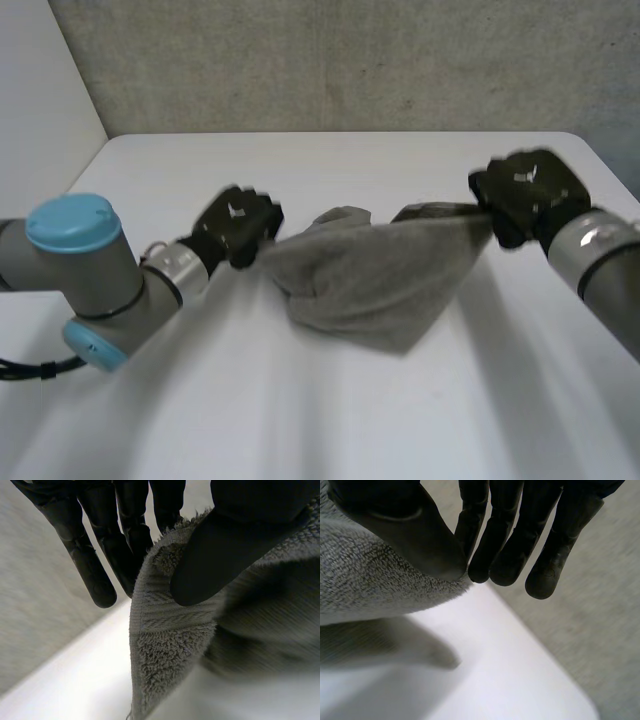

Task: Fold the laundry

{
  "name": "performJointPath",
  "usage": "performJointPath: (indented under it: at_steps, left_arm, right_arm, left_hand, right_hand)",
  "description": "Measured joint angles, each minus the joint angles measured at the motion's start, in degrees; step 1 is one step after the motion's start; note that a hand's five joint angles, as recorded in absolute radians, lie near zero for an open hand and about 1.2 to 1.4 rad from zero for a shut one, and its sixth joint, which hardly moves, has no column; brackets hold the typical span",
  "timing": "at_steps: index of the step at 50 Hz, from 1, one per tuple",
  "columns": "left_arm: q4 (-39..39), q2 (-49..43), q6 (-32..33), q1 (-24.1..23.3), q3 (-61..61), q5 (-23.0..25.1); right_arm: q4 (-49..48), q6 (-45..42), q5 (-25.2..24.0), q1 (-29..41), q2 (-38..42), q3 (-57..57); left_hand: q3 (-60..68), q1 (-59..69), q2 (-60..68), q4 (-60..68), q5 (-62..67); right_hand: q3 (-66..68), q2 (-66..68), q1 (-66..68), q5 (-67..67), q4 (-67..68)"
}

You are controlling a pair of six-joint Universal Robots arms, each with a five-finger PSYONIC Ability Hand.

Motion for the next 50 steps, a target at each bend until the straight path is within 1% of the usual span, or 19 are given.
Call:
performJointPath:
  at_steps: [5,8,11,14,18,23,30,32,33,36,41,42,43,44,45,46,48,49,50]
  left_arm:
    - [5.15,3.26,-6.29,0.12,4.87,-5.77]
    - [7.85,6.27,-10.32,0.21,10.61,-10.84]
    - [8.87,8.97,-13.85,0.26,16.34,-15.61]
    - [8.65,11.58,-17.16,0.24,20.89,-19.5]
    - [6.36,14.65,-19.99,0.07,22.07,-21.96]
    - [2.65,16.96,-20.61,-0.14,15.98,-21.87]
    - [-0.01,17.68,-15.44,0.75,-1.88,-20.89]
    - [-0.19,17.66,-11.26,1.65,-9.08,-20.73]
    - [-0.24,17.62,-10.1,1.9,-10.79,-20.71]
    - [-0.2,17.42,-2.88,3.17,-19.58,-20.63]
    - [0.05,17.24,6.23,3.99,-28.02,-20.63]
    - [0.1,17.26,7.08,4.03,-28.7,-20.64]
    - [0.13,17.29,8.26,4.06,-29.59,-20.66]
    - [0.17,17.34,8.8,4.06,-29.96,-20.68]
    - [0.22,17.45,9.78,4.06,-30.6,-20.73]
    - [0.29,17.54,10.1,4.06,-30.74,-20.75]
    - [0.36,17.75,10.28,4.09,-30.74,-20.79]
    - [0.4,17.93,10.25,4.1,-30.67,-20.81]
    - [0.43,18.04,10.22,4.12,-30.62,-20.83]
  right_arm:
    - [-8.34,0.6,0.81,0.32,1.77,-7.5]
    - [-18.66,2.32,2.82,0.42,2.31,-13.41]
    - [-27.32,4.92,4.98,0.52,2.31,-17.37]
    - [-32.81,7.97,6.66,0.86,2.19,-19.79]
    - [-33.16,10.85,7.46,1.43,2.02,-19.49]
    - [-27.46,11.84,6.65,1.84,2.01,-14.12]
    - [-12.74,8.19,3.29,2.08,3.84,-3.91]
    - [-7.26,5.69,2.04,1.95,5.21,-0.32]
    - [-5.85,4.95,1.7,1.88,5.62,0.75]
    - [-1.14,1.61,0.01,1.64,7.25,5.94]
    - [0.81,-1.15,-2.95,1.42,8.2,11.95]
    - [0.83,-1.25,-3.27,1.41,8.19,12.36]
    - [0.69,-1.37,-4.08,1.4,8.06,13.2]
    - [0.57,-1.38,-4.44,1.39,7.95,13.58]
    - [0.06,-1.21,-5.35,1.39,7.51,14.31]
    - [-0.36,-1.01,-5.73,1.38,7.16,14.57]
    - [-1.37,-0.47,-6.14,1.37,6.44,14.94]
    - [-2.27,0.02,-6.26,1.36,5.93,15.17]
    - [-2.89,0.36,-6.32,1.36,5.6,15.34]
  left_hand:
    - [0.14,0.28,0.15,0.12,0.15]
    - [0.2,0.31,0.2,0.19,0.21]
    - [0.21,0.32,0.21,0.2,0.24]
    - [0.21,0.33,0.21,0.21,0.47]
    - [0.21,0.56,0.21,0.21,0.5]
    - [0.22,0.56,0.22,0.21,0.5]
    - [0.24,0.56,0.24,0.22,0.5]
    - [0.25,0.56,0.24,0.22,0.5]
    - [0.25,0.56,0.25,0.22,0.5]
    - [0.25,0.56,0.25,0.23,0.5]
    - [0.27,0.56,0.26,0.23,0.5]
    - [0.27,0.56,0.26,0.23,0.5]
    - [0.27,0.56,0.26,0.23,0.5]
    - [0.27,0.56,0.26,0.23,0.5]
    - [0.27,0.56,0.26,0.23,0.5]
    - [0.27,0.56,0.26,0.23,0.5]
    - [0.27,0.56,0.26,0.23,0.5]
    - [0.27,0.56,0.26,0.23,0.5]
    - [0.27,0.56,0.26,0.23,0.5]
  right_hand:
    - [0.08,0.0,0.0,0.0,0.01]
    - [0.08,0.0,0.14,0.0,0.01]
    - [0.08,0.0,0.27,0.0,0.01]
    - [0.09,0.0,0.27,0.44,0.01]
    - [0.11,0.0,0.28,0.78,0.01]
    - [0.2,0.0,0.28,0.94,0.01]
    - [0.25,0.0,0.29,0.97,0.01]
    - [0.26,0.0,0.29,0.97,0.02]
    - [0.25,0.0,0.29,0.98,0.02]
    - [0.26,0.0,0.29,0.98,0.23]
    - [0.18,0.0,0.27,0.72,0.19]
    - [-1.58,-2.22,-2.02,-1.24,-1.57]
    - [-10.84,-10.81,-10.48,-9.85,-9.65]
    - [-15.43,-15.5,-15.02,-14.49,-15.24]
    - [-33.84,-33.78,-33.78,-34.87,-33.46]
    - [-43.08,-43.78,-43.8,-44.46,-42.75]
    - [-56.6,-56.19,-56.31,-57.93,-56.48]
    - [-60.67,-59.79,-60.02,-62.34,-60.24]
    - [-61.63,-60.67,-60.9,-63.14,-61.31]
